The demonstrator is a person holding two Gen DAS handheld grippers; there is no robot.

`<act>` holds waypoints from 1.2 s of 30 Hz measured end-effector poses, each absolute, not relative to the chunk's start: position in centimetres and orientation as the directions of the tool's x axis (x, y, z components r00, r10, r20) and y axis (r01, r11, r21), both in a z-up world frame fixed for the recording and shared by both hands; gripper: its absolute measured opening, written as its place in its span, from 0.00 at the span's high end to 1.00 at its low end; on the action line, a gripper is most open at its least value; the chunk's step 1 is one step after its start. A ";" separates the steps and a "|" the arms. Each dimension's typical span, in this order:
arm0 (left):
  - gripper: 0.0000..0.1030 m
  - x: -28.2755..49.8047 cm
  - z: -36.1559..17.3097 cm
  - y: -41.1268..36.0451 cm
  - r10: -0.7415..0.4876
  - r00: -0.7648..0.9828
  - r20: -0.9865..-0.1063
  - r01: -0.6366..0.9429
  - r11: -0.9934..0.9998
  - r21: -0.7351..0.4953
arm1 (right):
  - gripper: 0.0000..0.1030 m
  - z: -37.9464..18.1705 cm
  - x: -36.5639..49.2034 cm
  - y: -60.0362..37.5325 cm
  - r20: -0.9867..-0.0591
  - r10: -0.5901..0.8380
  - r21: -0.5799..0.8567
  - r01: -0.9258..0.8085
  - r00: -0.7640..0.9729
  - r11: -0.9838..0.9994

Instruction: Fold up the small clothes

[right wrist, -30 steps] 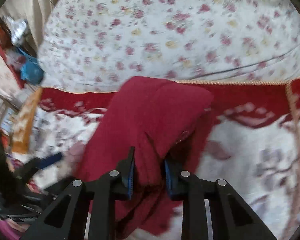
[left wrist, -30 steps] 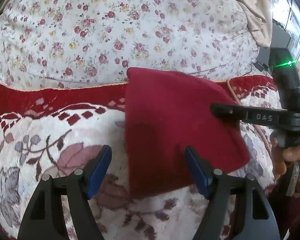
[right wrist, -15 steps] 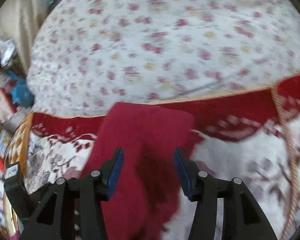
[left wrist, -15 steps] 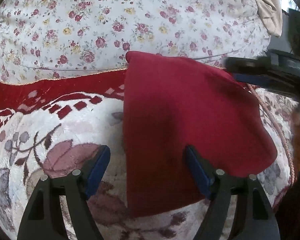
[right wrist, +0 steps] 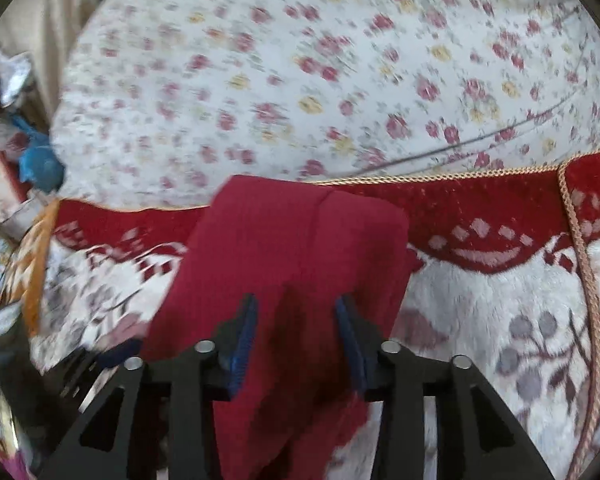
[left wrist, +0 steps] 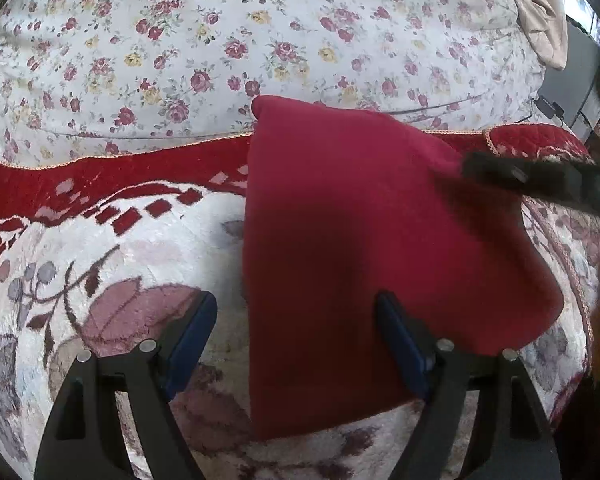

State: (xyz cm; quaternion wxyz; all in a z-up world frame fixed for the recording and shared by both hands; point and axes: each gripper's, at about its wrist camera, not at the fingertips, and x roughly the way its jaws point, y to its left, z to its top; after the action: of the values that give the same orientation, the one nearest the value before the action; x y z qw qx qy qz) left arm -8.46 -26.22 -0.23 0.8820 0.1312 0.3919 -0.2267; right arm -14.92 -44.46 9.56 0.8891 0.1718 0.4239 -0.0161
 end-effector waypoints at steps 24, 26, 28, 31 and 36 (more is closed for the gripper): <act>0.16 -8.1 1.3 -25.1 -0.374 0.569 -0.732 0.519 0.854 -0.033 | 0.36 6.8 -19.8 -44.6 -0.781 0.162 0.373 0.244 0.603 0.895; 0.10 -7.1 1.9 -24.7 -0.419 0.559 -0.716 0.521 0.849 -0.090 | 0.12 7.2 -19.5 -46.1 -0.733 0.166 0.441 0.274 0.660 0.855; 0.09 -6.0 2.0 -24.4 -0.449 0.543 -0.710 0.514 0.846 -0.142 | 0.04 6.8 -18.8 -47.2 -0.706 0.175 0.484 0.287 0.687 0.826; 0.09 -3.9 1.1 -24.6 -0.470 0.491 -0.733 0.505 0.840 -0.200 | 0.04 4.7 -15.7 -48.6 -0.725 0.238 0.530 0.303 0.646 0.792; 0.03 -1.8 -1.1 -25.4 -0.518 0.385 -0.764 0.521 0.805 -0.283 | 0.02 1.7 -13.2 -49.5 -0.692 0.294 0.580 0.265 0.659 0.771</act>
State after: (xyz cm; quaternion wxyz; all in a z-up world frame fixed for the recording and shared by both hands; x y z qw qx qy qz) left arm -1.80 -25.42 -1.08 0.8323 0.0017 0.4582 -0.3120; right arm -13.22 -49.45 1.68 0.8457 0.3385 0.4125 0.0087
